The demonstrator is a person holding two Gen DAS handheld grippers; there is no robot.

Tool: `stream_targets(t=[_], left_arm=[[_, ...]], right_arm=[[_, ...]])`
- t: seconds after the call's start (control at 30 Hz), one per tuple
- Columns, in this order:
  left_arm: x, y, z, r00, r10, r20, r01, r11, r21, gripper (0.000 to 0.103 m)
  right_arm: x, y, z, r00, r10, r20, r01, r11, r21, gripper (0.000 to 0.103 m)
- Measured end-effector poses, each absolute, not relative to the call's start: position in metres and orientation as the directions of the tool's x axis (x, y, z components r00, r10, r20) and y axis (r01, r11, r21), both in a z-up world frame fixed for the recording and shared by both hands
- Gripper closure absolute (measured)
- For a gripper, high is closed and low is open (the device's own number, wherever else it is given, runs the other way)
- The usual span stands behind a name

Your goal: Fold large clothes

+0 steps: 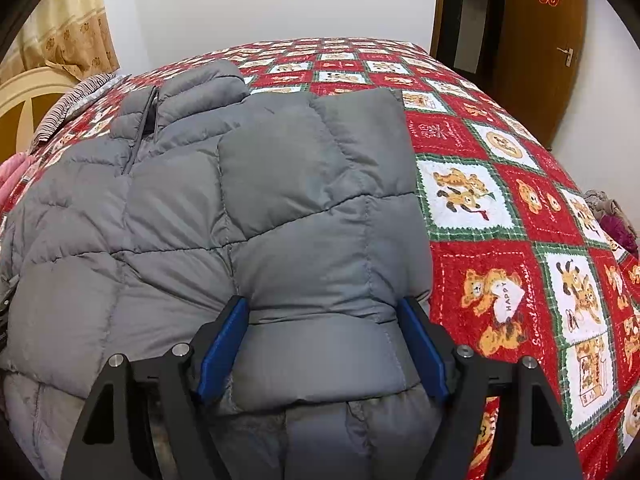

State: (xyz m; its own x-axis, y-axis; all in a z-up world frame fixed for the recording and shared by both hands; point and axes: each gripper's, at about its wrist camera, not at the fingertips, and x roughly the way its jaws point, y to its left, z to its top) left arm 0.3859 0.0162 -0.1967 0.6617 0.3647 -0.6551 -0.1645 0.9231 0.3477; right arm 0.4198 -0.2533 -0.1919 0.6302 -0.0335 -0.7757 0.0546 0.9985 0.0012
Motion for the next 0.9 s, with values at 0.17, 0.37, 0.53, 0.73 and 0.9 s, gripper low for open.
stream_targets(t=[0.17,0.37,0.53,0.73,0.9], left_arm=[[0.386,0.017,-0.197,0.663,0.359,-0.657,-0.165,0.926,0.340,0.000],[0.387,0.017,-0.197,0.663,0.357,-0.658,-0.166,0.927,0.336,0.000],[0.387,0.017,-0.198,0.663,0.354,-0.659,-0.166,0.929,0.332,0.000],[0.388,0.017,-0.199,0.664,0.348,-0.662,-0.165,0.932,0.324,0.000],[0.388,0.017,-0.199,0.664,0.348,-0.662,-0.165,0.931,0.324,0.000]], right_arm=[[0.406,-0.253,-0.159,0.645,-0.074,-0.760,0.103,0.995,-0.008,0.027],[0.397,-0.195,-0.128,0.698,0.056,-0.714,-0.032,0.998,0.047,0.026],[0.408,-0.163,-0.161,0.647,0.113,-0.754,-0.087,0.993,0.075,0.026],[0.406,-0.157,-0.189,0.637,0.095,-0.765,-0.091,0.995,0.048,0.025],[0.406,-0.152,-0.192,0.648,0.056,-0.759,-0.088,0.996,-0.002,0.023]])
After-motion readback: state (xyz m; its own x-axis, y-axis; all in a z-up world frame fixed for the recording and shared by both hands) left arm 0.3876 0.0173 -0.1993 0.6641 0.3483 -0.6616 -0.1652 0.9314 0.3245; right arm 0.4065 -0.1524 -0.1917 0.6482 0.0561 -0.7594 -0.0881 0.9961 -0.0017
